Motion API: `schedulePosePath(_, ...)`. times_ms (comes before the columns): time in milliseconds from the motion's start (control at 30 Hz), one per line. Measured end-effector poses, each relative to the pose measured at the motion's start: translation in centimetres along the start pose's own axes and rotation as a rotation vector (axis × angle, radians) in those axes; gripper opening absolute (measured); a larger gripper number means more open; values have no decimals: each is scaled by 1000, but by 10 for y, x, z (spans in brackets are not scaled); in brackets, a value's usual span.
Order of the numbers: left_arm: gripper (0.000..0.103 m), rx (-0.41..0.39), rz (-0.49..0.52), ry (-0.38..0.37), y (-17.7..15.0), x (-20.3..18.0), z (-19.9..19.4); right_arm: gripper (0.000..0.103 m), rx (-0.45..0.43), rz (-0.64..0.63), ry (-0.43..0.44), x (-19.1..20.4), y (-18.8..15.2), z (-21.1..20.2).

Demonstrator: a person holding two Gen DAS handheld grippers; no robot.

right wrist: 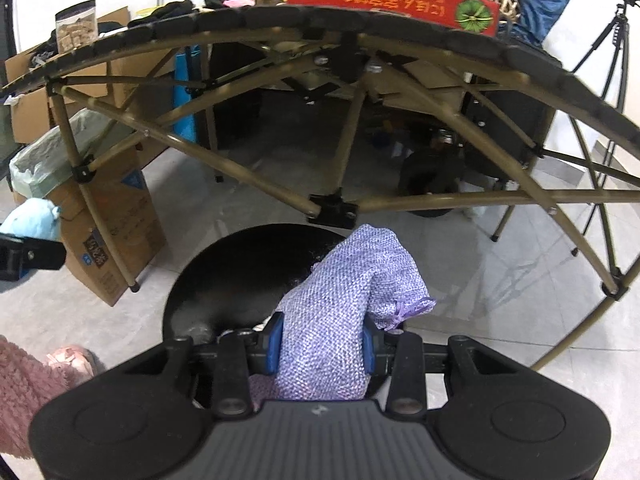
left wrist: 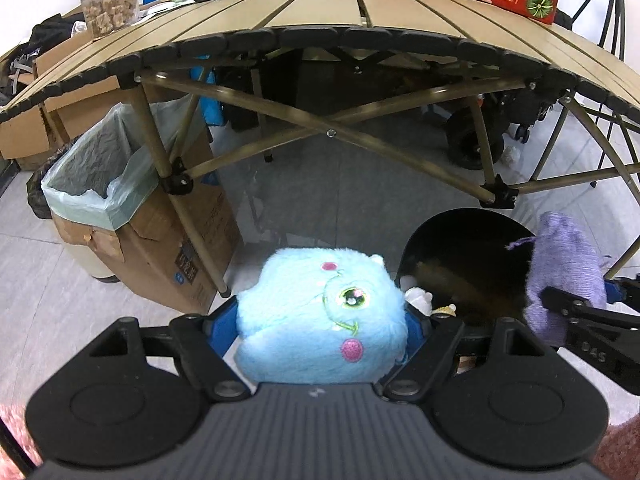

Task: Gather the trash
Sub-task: 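Open the right tool over the bin to drop the lavender sachet, then move the left tool over the bin and open it to drop the plush toy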

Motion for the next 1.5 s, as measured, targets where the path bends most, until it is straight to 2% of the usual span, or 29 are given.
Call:
schedulePosePath(167, 79, 7, 5, 2, 0, -1, 2, 37, 14, -13, 20, 10, 4, 15)
schedulePosePath(267, 79, 14, 4, 1, -1, -1, 4, 45, 22, 6, 19, 9, 7, 22)
schedulePosePath(300, 79, 17, 5, 2, -1, -1, 4, 53, 24, 16, 18, 7, 8, 24)
schedulePosePath(400, 78, 23, 6, 1, -2, -1, 6, 101, 47, 41, 3, 1, 9, 28)
schedulePosePath(433, 79, 25, 6, 1, -2, -1, 6, 103, 46, 43, -3, -1, 9, 28)
schedulePosePath(600, 78, 31, 16, 4, -2, -4, 9, 103, 64, 27, -41, -7, 6, 29)
schedulePosePath(1067, 79, 39, 63, 5, 3, -19, 16, 103, 68, 17, -75, -17, 9, 21)
schedulePosePath(1500, 79, 46, 153, -65, 22, -70, 32, 103, 31, 136, -169, -75, 27, -5)
Point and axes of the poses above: each gripper's, at about its wrist camera, not at the fingertips, and z roughly the way its jaws point, x to its left, y to its top, the point moved 7 cm from there along z, roughly the way its jaws point, and after that the axes turned 15 degrees about z, right-handed, at the moved point
